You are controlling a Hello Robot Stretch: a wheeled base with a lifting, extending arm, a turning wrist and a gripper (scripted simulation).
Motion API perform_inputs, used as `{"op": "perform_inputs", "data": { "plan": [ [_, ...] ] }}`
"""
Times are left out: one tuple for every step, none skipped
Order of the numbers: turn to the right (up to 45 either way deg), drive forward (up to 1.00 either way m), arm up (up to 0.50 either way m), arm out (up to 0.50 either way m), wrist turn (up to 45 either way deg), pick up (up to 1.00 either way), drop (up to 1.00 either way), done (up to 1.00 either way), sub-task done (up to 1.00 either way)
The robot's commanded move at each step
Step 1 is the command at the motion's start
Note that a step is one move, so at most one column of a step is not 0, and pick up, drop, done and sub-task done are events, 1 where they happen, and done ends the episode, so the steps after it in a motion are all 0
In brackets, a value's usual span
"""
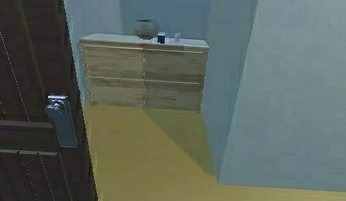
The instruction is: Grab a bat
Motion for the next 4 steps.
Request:
{"op": "perform_inputs", "data": {
  "plan": [
    [0.0,0.00,0.00,0.48,0.0,0.00,0.00,0.00,0.00],
    [0.0,0.00,0.00,0.00,45.0,0.00,0.00,0.00,0.00],
    [0.0,0.00,0.00,0.00,45.0,0.00,0.00,0.00,0.00],
    [0.0,0.00,0.00,0.00,45.0,0.00,0.00,0.00,0.00]
  ]
}}
